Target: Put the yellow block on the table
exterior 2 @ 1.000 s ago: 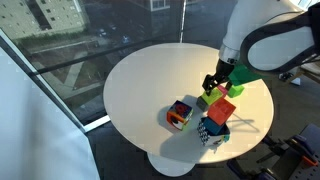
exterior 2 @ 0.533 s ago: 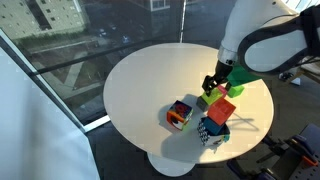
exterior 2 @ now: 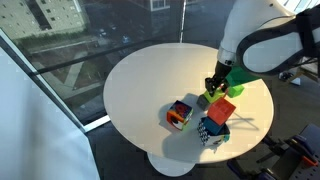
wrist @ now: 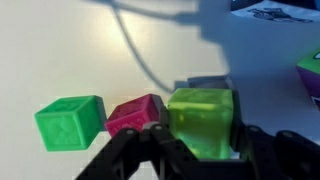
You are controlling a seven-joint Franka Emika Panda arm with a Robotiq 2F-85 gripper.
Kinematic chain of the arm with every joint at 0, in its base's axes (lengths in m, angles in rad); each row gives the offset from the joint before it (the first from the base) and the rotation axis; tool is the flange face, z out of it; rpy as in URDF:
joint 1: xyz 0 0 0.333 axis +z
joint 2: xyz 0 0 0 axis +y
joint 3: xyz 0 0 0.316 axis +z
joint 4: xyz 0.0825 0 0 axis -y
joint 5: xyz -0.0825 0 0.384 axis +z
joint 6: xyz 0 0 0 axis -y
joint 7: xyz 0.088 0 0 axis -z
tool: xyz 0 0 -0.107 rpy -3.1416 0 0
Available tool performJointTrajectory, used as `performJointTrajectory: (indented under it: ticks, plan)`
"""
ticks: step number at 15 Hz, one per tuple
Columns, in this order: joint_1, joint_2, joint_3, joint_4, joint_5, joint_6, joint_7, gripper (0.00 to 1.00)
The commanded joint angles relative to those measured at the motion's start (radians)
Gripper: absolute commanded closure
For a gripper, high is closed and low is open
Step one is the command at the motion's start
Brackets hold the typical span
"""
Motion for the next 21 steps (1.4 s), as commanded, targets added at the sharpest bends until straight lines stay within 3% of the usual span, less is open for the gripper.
performJointTrajectory:
  ticks: [1,14,21]
  plan:
    - [-0.002,-0.012,-0.019,0.020,0.008,-0.034,-0.014,0.70]
    - [-0.027,-0.046,-0.062,0.005,-0.029,-0.158,-0.100,0.72]
    - [-0.037,-0.082,-0.071,-0.004,-0.129,-0.243,-0.114,0.72]
